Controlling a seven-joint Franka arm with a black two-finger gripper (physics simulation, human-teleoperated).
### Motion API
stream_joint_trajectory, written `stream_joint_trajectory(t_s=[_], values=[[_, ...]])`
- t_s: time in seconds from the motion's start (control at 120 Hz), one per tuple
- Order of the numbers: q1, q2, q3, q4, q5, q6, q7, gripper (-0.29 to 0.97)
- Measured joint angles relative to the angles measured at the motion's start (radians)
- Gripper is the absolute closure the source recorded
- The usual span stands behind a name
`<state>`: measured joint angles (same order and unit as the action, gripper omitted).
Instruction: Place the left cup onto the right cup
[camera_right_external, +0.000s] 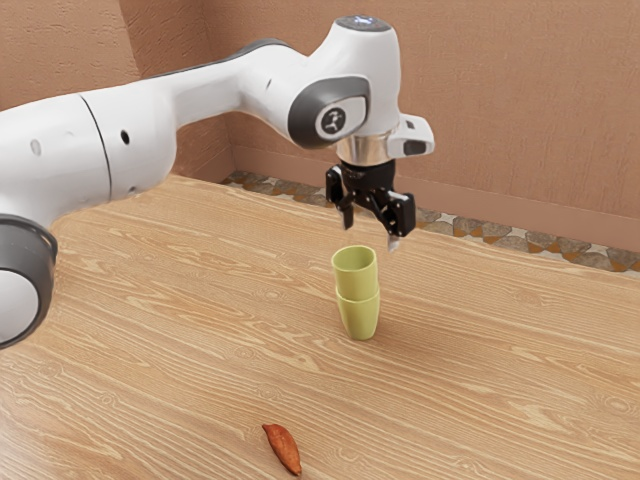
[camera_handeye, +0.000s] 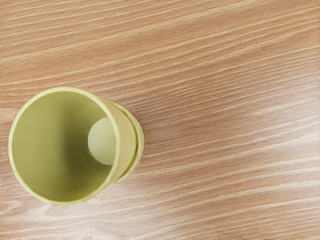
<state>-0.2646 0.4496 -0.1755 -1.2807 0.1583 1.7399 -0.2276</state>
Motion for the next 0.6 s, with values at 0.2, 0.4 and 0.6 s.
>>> stream_joint_trajectory(t_s=[0.2, 0.4, 0.6], values=[[-0.002, -0.132, 0.033, -0.12, -0.001, -0.003, 0.005, 0.01], [0.0, -0.214, 0.058, -0.16, -0.002, -0.04, 0.01, 0.0], [-0.016, -0.308, 0.116, -0.233, -0.011, -0.078, 0.014, 0.0]])
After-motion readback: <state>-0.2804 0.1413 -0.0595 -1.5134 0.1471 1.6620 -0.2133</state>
